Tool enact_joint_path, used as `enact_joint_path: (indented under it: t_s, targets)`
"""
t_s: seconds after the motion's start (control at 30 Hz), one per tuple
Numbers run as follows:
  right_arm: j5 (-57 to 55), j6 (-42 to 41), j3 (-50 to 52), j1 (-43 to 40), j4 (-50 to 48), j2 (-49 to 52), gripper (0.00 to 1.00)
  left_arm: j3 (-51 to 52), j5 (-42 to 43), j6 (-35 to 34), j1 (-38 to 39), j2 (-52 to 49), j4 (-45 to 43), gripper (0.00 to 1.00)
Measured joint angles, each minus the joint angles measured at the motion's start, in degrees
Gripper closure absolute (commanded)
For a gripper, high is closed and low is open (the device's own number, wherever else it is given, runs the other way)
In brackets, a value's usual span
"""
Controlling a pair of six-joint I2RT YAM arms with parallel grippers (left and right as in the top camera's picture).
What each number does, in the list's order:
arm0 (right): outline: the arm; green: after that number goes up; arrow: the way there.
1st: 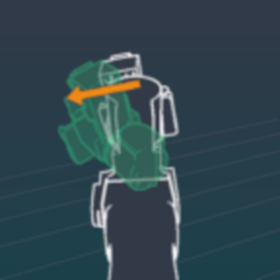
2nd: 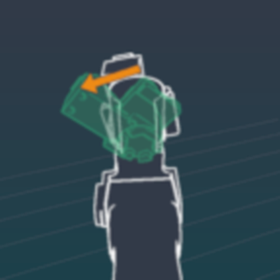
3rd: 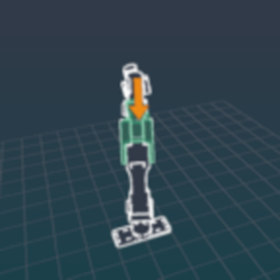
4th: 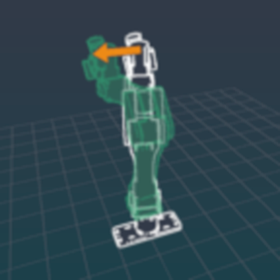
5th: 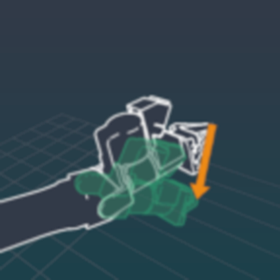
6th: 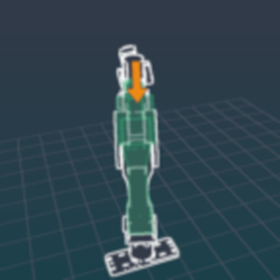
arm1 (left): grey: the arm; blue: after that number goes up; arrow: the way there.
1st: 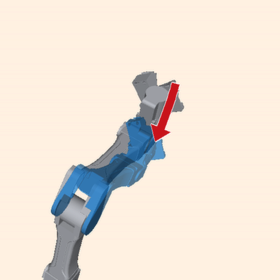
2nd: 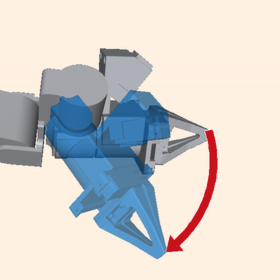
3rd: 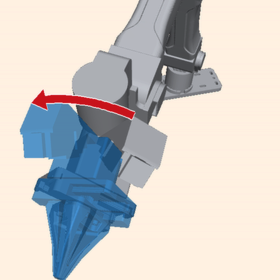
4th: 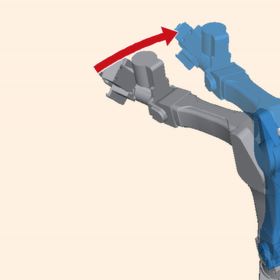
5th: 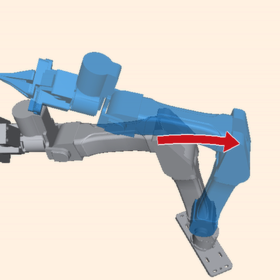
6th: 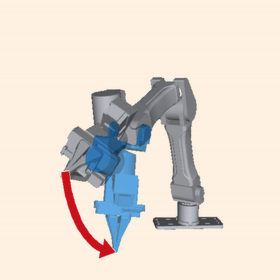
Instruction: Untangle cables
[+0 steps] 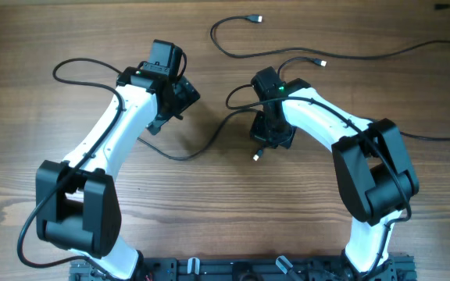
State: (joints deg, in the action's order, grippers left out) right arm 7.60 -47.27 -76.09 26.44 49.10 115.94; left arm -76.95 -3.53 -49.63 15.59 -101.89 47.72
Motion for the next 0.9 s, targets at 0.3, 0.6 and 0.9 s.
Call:
enact_joint_path:
  t_s: [0.3,0.6,0.9]
  targets:
    - [0.0,0.02,0.0,0.0,-1.14,0.0,0.96,0.02,-3.72,8.31,0.48,-2.62,-7.91,0.0]
    - [0.0,0.66,0.0,0.0,-1.64,0.0,0.94,0.02,-4.55,10.71,-6.4,-6.75,-10.03,0.01]
    - [0.0,1.16,0.0,0.0,-2.47,0.0,0.94,0.02,-5.22,11.04,-5.31,-12.31,-12.37,0.03]
